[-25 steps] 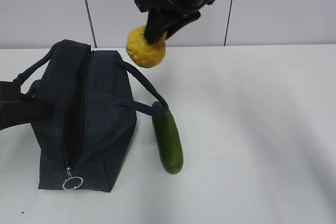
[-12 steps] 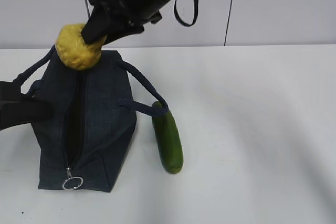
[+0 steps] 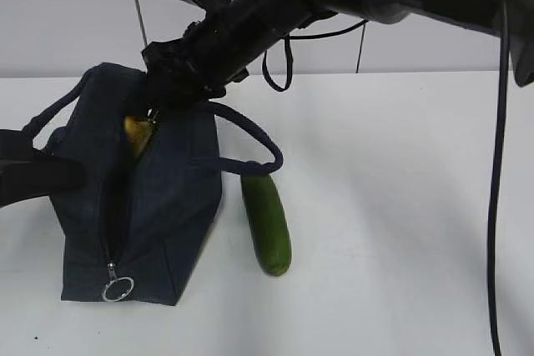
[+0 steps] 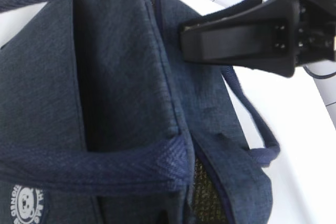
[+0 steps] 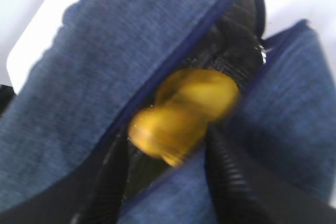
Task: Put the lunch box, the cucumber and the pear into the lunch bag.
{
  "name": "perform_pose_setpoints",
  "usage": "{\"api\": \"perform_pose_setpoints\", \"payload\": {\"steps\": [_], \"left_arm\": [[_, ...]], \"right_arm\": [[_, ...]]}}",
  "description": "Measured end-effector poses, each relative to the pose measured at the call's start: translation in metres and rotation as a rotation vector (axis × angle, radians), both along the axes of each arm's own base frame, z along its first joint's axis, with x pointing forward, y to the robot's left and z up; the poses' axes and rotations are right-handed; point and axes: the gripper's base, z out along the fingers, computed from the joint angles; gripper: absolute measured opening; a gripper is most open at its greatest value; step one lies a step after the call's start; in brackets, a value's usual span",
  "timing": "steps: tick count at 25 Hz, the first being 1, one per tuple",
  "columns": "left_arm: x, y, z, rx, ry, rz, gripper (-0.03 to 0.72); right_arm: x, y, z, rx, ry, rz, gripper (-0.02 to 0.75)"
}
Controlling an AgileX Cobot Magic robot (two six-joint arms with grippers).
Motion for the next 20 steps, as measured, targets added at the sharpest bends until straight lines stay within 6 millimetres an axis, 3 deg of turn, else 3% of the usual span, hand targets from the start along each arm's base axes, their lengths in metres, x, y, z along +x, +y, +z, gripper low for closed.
{"api": "perform_pose_setpoints", "payload": {"steps": [3, 7, 15, 20], "left_arm": [[0.000, 0.000, 0.000, 0.000, 0.000, 0.000, -0.017], [0.000, 0.000, 0.000, 0.000, -0.001, 0.000, -0.018], [0.000, 0.000, 0.000, 0.000, -0.001, 0.000, -0.018], [0.000, 0.000, 0.000, 0.000, -0.001, 0.000, -0.018]], "right_arm": [[0.000, 0.003, 0.004, 0.043, -0.006, 0.012, 0.468], [0.003, -0.001, 0.015, 0.040, -0.024, 0.012, 0.485], [-0.001, -0.035, 0.062, -0.256, -0.102, -0.089, 0.490], [-0.004, -0.050, 0.071, -0.390, -0.103, -0.156, 0.485]]}}
